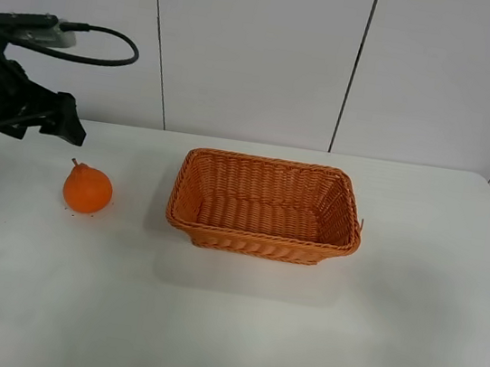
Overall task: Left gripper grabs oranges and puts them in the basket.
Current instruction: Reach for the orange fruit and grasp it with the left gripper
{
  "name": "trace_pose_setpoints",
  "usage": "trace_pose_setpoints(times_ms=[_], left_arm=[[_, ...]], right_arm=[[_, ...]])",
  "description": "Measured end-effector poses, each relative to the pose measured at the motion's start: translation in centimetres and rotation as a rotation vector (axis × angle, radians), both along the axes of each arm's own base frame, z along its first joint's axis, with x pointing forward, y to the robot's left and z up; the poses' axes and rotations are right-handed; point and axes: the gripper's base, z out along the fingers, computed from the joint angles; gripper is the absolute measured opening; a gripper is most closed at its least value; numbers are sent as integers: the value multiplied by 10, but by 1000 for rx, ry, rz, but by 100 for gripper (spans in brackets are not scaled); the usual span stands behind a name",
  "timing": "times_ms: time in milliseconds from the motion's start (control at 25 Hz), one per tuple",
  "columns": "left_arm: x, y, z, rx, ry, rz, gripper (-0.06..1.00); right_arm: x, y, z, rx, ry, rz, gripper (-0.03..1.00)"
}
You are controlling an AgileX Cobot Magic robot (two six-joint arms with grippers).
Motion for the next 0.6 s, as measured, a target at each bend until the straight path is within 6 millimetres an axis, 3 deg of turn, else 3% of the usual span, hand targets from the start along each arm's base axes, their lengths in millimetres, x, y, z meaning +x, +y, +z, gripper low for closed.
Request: trace_pose_setpoints(times_ms=[240, 600], left_arm=[[48, -1, -43, 13, 103, -9, 96], [74, 3, -95, 81, 187, -37, 96]], right_arm=[[0, 0, 0, 0, 0, 0, 69], [0, 0, 0, 0, 0, 0, 69]])
